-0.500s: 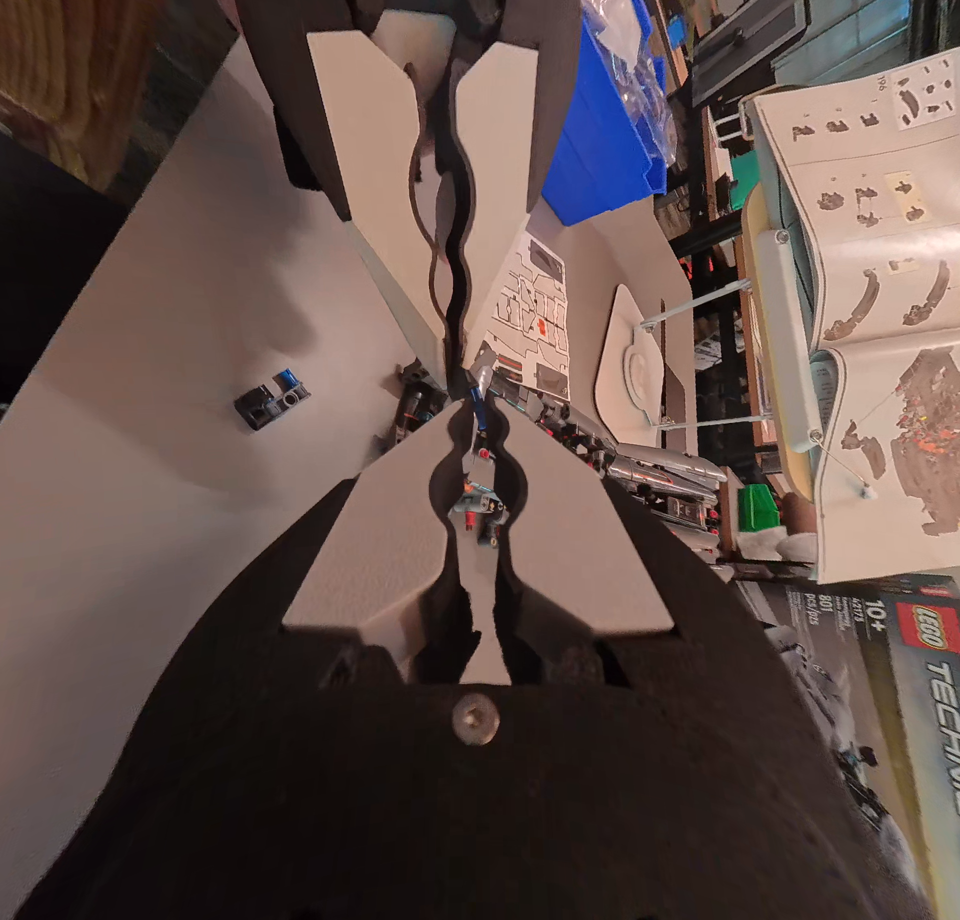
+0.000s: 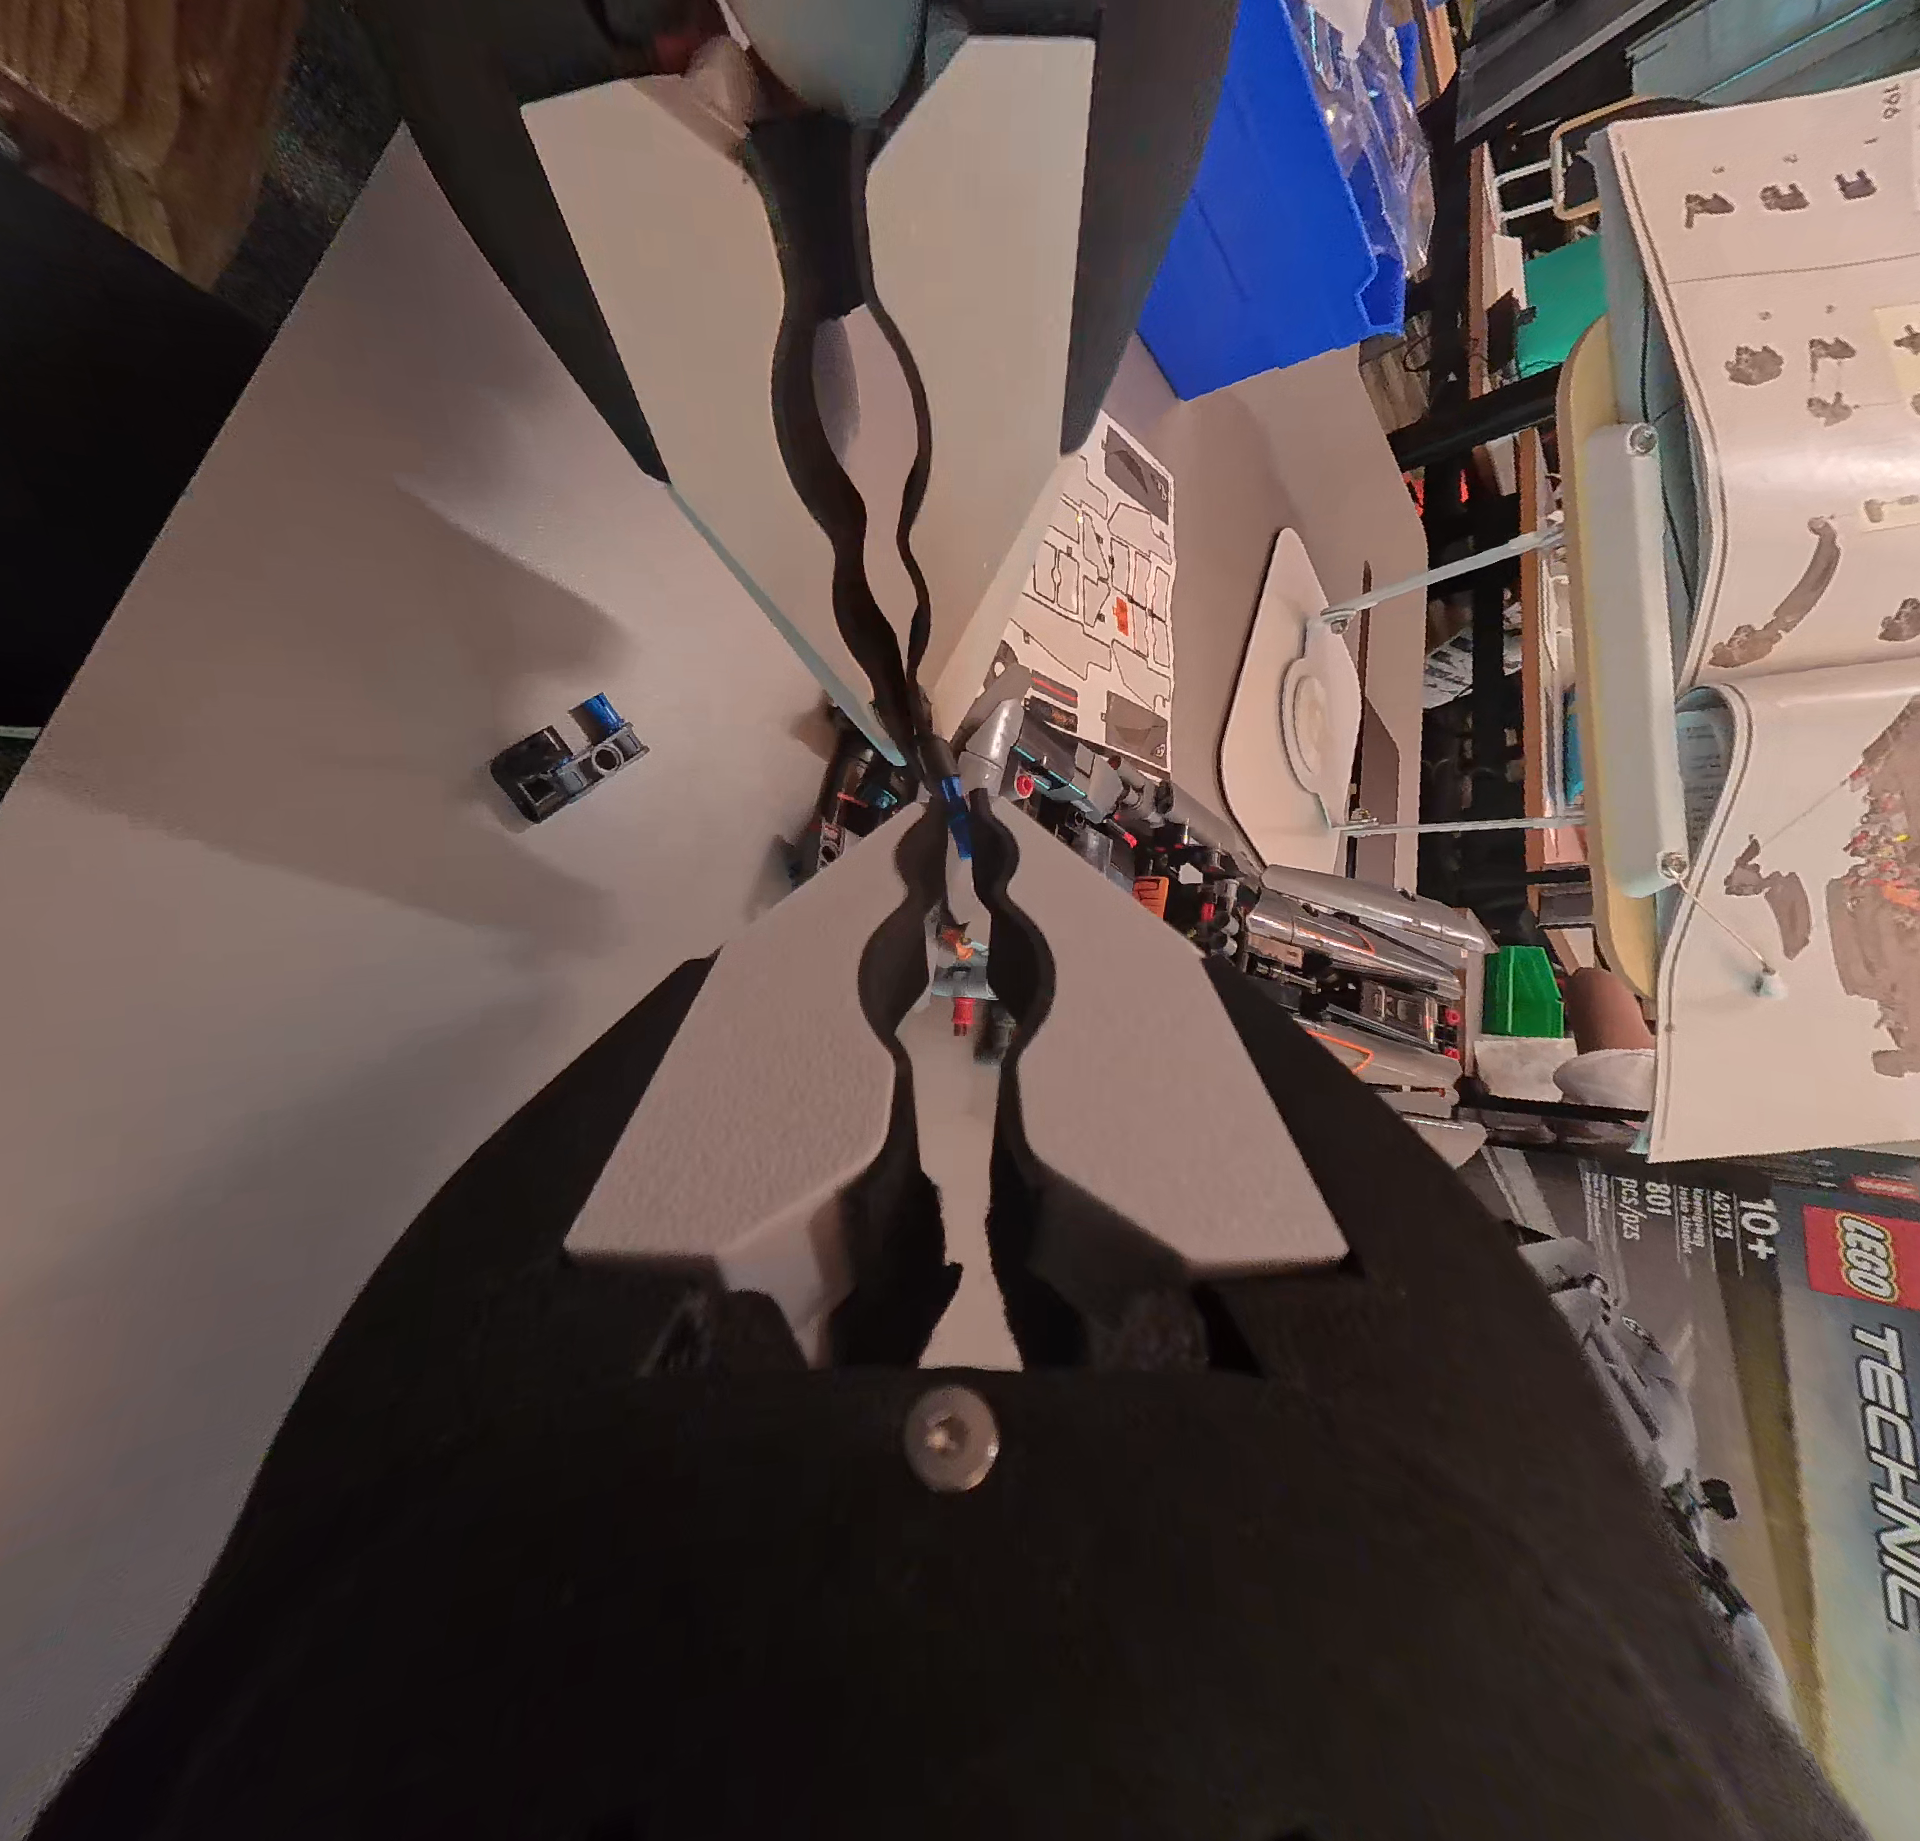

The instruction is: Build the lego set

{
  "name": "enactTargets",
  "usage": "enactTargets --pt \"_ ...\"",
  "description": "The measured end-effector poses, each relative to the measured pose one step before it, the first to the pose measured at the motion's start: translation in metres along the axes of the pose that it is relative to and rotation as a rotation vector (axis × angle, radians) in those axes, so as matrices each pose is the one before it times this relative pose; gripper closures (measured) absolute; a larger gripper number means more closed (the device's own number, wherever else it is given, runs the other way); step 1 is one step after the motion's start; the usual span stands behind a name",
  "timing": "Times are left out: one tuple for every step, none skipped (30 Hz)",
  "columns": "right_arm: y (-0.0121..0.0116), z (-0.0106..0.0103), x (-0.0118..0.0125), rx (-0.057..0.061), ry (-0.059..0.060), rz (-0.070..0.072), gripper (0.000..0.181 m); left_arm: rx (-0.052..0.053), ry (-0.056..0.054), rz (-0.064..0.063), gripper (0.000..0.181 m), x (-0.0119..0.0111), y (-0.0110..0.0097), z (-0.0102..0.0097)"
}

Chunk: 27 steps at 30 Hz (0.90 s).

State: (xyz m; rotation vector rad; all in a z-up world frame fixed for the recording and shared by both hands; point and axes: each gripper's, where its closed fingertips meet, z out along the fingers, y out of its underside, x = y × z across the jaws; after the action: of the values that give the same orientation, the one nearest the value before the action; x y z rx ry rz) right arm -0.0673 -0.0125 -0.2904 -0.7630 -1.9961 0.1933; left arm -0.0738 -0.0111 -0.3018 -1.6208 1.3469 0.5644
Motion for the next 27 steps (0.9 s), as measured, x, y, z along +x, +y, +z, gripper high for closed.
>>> enactTargets --pt "-0.00046 -0.00022 0.00023 -0.0011 0.0056 -0.0066 0.179 -0.0031 0.0076 0.0045 0.181 0.00028 -0.00028 -0.00036" --pt "-0.00049 -0.00046 0.00044 -0.0006 0.0074 -0.0081 0.179 0.0047 0.0114 -0.0085 0.181 -0.0002 -0.00053 -0.00055" --pt "-0.00047 -0.00045 0.00056 -0.0008 0.0096 -0.0106 0.179 0.0124 0.0175 -0.0174 0.181 -0.00013 -0.00074 -0.00073" --pt "-0.00068 -0.00043 0.00055 0.0 0.0098 -0.0109 0.179 0.0172 0.0232 -0.0257 0.181 -0.00001 -0.00067 -0.00099" --pt "-0.00109 -0.0005 0.00055 0.0008 0.01 -0.0114 0.179 0.023 0.0276 -0.0331 0.181 -0.00006 -0.00092 -0.00123" --pt "-0.00087 -0.0005 0.00076 -0.0001 0.0113 -0.012 0.18 0.0316 0.0313 -0.0465 0.181 -0.0003 -0.00139 -0.00142" --pt "-0.00079 -0.00052 0.00101 0.0001 0.0125 -0.0104 0.18 0.0357 0.0257 -0.044 0.181 -0.00123 -0.00135 -0.00143" --pt "-0.001 -0.00065 0.00126 0.0023 0.0117 -0.0078 0.179 0.0311 0.0253 -0.0405 0.181 -0.00085 -0.00065 -0.00083" --pt "-0.00101 -0.00046 0.00075 0.002 0.0086 -0.0068 0.18 0.0282 0.033 -0.0402 0.181 0.00056 -0.0011 -0.00074" --pt "-0.00065 -0.00019 0.00046 -0.0008 0.0081 -0.0087 0.179 0.0221 0.0242 -0.0282 0.181 0.00017 -0.00073 -0.00052" --pt "-0.00039 -0.00015 0.00047 -0.002 0.0088 -0.0107 0.18 0.017 0.0204 -0.0202 0.181 0.00015 -0.00048 -0.00024" --pt "-0.00069 -0.00002 -0.00013 -0.0012 0.0056 -0.0107 0.18 0.0154 0.0276 -0.0221 0.181 0.00124 -0.00067 -0.00026" --pt "-0.00067 -0.00004 -0.00046 -0.0002 0.0029 -0.009 0.18 0.0125 0.0223 -0.0178 0.181 0.00047 -0.00036 -0.00043" --pt "-0.00049 0.00012 -0.00035 0.0 0.0028 -0.0082 0.18 0.0094 0.025 -0.0173 0.181 0.00073 -0.00008 -0.0004" --pt "-0.00062 0.00007 -0.00058 0.0013 0.0005 -0.0069 0.18 0.0071 0.0299 -0.0171 0.181 0.00125 0.00023 -0.00027" --pt "-0.00079 -0.00004 -0.00067 0.0027 -0.0007 -0.0043 0.18 0.0041 0.026 -0.0122 0.181 0.00089 0.00011 -0.00073" --pt "-0.00075 -0.00005 -0.00027 0.0027 0.0014 -0.0039 0.18 0.0042 0.0183 -0.0022 0.181 0.00038 -0.0003 -0.00082" --pt "-0.00078 -0.00027 -0.00016 0.0033 -0.0001 -0.0017 0.18 0.0026 0.0219 -0.005 0.181 0.00082 -0.00029 -0.00052" --pt "-0.00069 -0.00023 -0.00045 0.0036 -0.0036 0.0016 0.18 -0.0005 0.0219 -0.004 0.181 0.00093 0.00015 -0.00038" --pt "-0.00061 -0.00001 -0.00043 0.0029 -0.0029 0.0011 0.18 -0.0026 0.0158 0.0025 0.181 0.00049 0.00013 -0.00035" --pt "-0.00035 0.00004 -0.00052 0.0008 -0.0025 -0.0006 0.18 -0.0052 0.0173 0.0006 0.181 0.00071 0.00016 -0.00004" --pt "-0.00037 0.00004 -0.00104 -0.0007 -0.0049 -0.0018 0.179 -0.0111 0.0181 0.0056 0.181 0.0014 0.00077 0.00044" --pt "-0.00019 0.00027 -0.00114 -0.0009 -0.0043 -0.0017 0.179 -0.0139 0.0092 0.0083 0.181 0.00025 0.00088 0.00055" --pt "0.00018 0.00048 -0.0008 -0.002 -0.0027 -0.0018 0.179 -0.0156 0.0085 0.0016 0.181 0.00022 0.00088 0.00072" --pt "0.00025 0.00051 -0.00093 -0.0028 -0.0041 -0.0022 0.18 -0.0149 0.0091 0.0069 0.181 0.00072 0.00092 0.00077" --pt "0.00007 0.00034 -0.00095 -0.0022 -0.0035 -0.0027 0.18 -0.0112 0.0079 0.0055 0.181 0.00026 0.00061 0.00017" --pt "0.00003 0.0003 -0.00053 -0.0009 -0.0016 -0.0019 0.18 -0.0082 0.007 0.0017 0.181 0.00022 0.00025 0.00006"
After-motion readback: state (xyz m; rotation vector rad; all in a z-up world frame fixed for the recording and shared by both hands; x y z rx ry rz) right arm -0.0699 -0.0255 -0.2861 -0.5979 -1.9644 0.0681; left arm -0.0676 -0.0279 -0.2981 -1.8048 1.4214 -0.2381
